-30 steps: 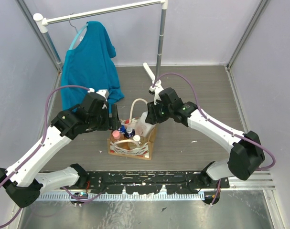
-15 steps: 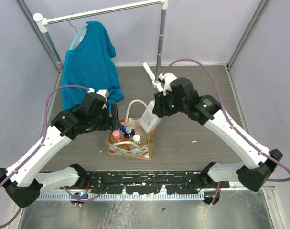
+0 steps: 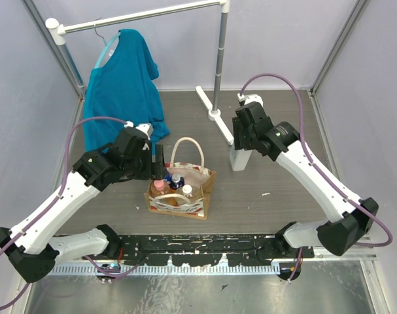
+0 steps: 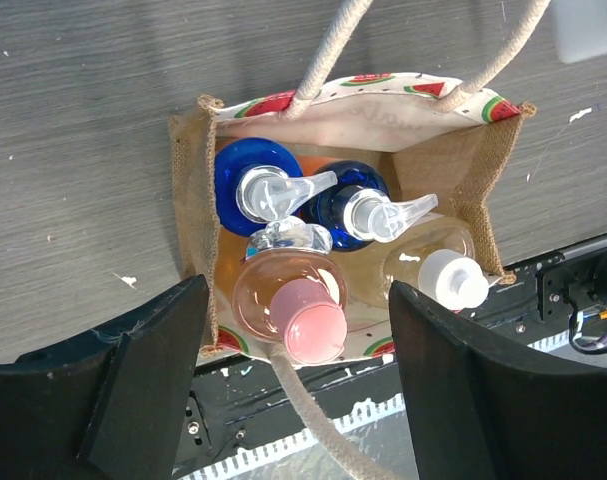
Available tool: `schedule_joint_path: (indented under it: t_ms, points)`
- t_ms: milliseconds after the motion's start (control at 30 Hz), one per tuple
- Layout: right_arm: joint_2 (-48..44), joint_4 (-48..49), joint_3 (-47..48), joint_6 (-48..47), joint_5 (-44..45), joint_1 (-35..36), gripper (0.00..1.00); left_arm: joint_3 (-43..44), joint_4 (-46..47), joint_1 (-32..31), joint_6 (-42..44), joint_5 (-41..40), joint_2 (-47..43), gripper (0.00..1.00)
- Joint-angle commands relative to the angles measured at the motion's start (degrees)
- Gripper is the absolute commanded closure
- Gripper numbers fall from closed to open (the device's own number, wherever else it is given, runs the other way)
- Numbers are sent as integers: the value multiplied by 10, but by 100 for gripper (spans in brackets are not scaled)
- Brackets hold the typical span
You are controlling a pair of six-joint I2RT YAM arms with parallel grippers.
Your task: Take the personal care products out of the canvas bag
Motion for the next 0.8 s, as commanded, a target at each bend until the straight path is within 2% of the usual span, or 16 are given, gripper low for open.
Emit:
schedule_joint_path:
  t_ms: [0, 267, 400, 567, 600, 767]
  points:
    - [-3, 99, -41, 38, 46, -57, 99, 10, 6, -9, 23, -6, 10, 20]
    - [20, 148, -111, 50, 28, -138, 99, 3, 9, -18, 25, 2, 42, 21]
    - [33, 149, -128, 53, 38, -156, 94, 4, -11, -28, 22, 11, 45, 27]
    - [47, 154, -148, 57, 36, -168, 84, 7, -41, -33, 16, -4, 37, 27]
    - [49, 154, -150, 59, 35, -168, 77, 9, -48, -33, 16, -3, 37, 28]
    - [41, 151, -155, 65, 29, -168, 27, 25, -76, -35, 17, 3, 49, 30]
